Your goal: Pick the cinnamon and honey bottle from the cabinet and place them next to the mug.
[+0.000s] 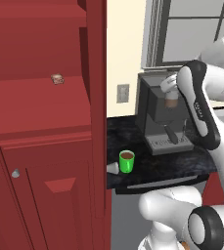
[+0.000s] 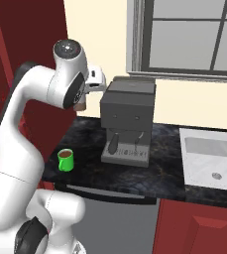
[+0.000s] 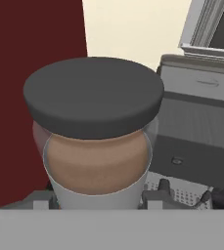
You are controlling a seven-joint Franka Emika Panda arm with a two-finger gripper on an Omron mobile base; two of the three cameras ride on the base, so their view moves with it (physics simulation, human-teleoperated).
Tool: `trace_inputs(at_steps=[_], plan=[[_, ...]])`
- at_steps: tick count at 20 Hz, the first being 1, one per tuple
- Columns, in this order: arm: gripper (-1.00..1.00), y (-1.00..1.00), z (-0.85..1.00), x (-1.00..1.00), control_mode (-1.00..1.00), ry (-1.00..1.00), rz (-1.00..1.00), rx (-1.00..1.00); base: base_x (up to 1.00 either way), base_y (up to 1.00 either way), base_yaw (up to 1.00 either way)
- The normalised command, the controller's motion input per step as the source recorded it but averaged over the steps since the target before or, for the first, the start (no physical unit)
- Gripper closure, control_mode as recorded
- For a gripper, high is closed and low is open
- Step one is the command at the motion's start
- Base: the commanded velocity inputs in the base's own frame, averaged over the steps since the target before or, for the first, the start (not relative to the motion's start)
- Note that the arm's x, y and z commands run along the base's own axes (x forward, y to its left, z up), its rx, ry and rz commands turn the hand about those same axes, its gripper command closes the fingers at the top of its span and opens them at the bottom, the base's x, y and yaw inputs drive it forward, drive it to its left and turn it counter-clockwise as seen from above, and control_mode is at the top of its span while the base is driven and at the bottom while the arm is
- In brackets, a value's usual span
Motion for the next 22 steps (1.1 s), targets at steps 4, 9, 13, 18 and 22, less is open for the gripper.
trace_inputs(at_steps=[4, 9, 13, 18, 22], plan=[[1.00, 0.00, -0.65, 0.07, -1.00, 0.00, 0.08, -0.15, 0.00, 0.00, 0.00], [1.00, -0.02, -0.64, 0.00, -1.00, -0.05, 0.01, -0.10, 0.00, 0.00, 0.00], [1.00, 0.00, -0.81, 0.00, -1.00, -0.15, 0.00, -0.03, 0.00, 0.00, 0.00], [1.00, 0.01, -0.84, 0.00, -1.00, -0.11, 0.00, -0.01, 0.00, 0.00, 0.00], [1.00, 0.11, -0.70, 0.00, -1.00, 0.00, 0.01, 0.00, 0.00, 0.00, 0.00]])
